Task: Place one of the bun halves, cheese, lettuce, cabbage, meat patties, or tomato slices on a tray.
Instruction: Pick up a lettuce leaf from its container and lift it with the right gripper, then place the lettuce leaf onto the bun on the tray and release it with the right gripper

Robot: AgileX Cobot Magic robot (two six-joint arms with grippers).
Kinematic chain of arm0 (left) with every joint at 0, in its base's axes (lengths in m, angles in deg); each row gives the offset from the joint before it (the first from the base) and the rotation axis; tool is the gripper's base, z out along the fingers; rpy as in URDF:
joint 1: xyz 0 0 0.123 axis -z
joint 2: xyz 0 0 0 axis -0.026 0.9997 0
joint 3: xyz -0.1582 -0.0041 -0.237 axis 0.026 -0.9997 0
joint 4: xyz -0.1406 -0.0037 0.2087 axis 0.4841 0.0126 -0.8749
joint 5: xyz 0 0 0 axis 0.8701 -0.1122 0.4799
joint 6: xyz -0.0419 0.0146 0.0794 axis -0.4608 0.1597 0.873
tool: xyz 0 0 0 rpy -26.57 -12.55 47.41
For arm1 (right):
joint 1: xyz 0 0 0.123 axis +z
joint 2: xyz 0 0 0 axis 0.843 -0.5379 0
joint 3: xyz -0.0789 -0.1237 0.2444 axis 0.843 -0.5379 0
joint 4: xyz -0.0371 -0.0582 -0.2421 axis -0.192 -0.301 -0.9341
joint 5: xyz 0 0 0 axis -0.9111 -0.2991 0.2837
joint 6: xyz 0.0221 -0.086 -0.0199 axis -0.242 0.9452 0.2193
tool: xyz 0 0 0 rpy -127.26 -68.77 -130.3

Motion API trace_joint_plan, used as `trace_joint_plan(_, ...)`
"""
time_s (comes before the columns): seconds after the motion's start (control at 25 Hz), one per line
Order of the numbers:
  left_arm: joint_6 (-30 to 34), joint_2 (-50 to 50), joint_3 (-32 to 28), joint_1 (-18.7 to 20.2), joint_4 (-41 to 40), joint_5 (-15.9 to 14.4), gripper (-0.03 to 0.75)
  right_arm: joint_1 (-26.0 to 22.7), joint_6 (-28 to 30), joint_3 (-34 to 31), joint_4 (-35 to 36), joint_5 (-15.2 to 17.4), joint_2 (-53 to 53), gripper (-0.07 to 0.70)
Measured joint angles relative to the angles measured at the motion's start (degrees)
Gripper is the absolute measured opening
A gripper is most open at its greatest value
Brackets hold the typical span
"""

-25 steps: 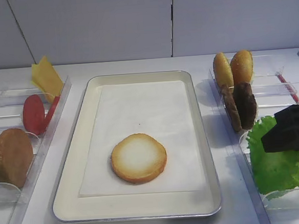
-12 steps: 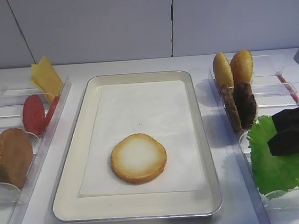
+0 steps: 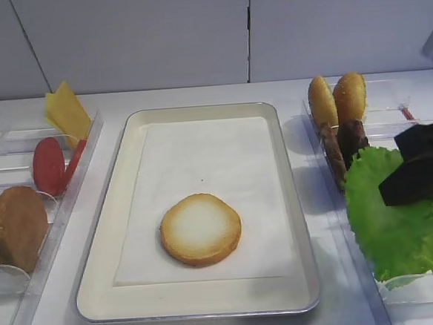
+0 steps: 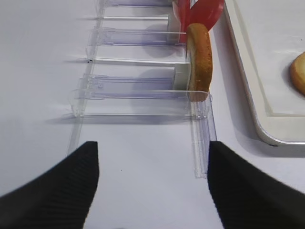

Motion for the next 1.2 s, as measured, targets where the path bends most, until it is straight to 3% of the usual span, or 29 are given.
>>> trace_joint_plan(0.2, 0.00, 0.00, 0.00, 0.00, 0.00, 0.00, 0.470, 0.00, -0.86, 2.17, 2.89, 3.08, 0.65, 0.066)
trace_joint_plan(0.4, 0.00, 0.00, 0.00, 0.00, 0.00, 0.00, 0.470, 2.44, -1.85, 2.31, 3.53, 2.41, 2.40, 0.066)
trace_joint_plan(0.52, 0.00, 0.00, 0.00, 0.00, 0.00, 0.00, 0.470, 8.01, -3.33, 2.31, 4.97, -1.23, 2.50, 0.066)
trace_joint_plan(0.64, 0.00, 0.00, 0.00, 0.00, 0.00, 0.00, 0.470, 15.46, -6.55, 2.31, 5.80, -8.33, 2.50, 0.066)
trace_joint_plan(0.8, 0.00, 0.00, 0.00, 0.00, 0.00, 0.00, 0.470, 22.69, -9.36, 2.65, 6.56, -15.12, 0.29, 0.066)
trace_joint_plan(1.2, 0.00, 0.00, 0.00, 0.00, 0.00, 0.00, 0.470, 30.81, -10.06, 12.75, 6.79, -17.72, -14.77, 0.066)
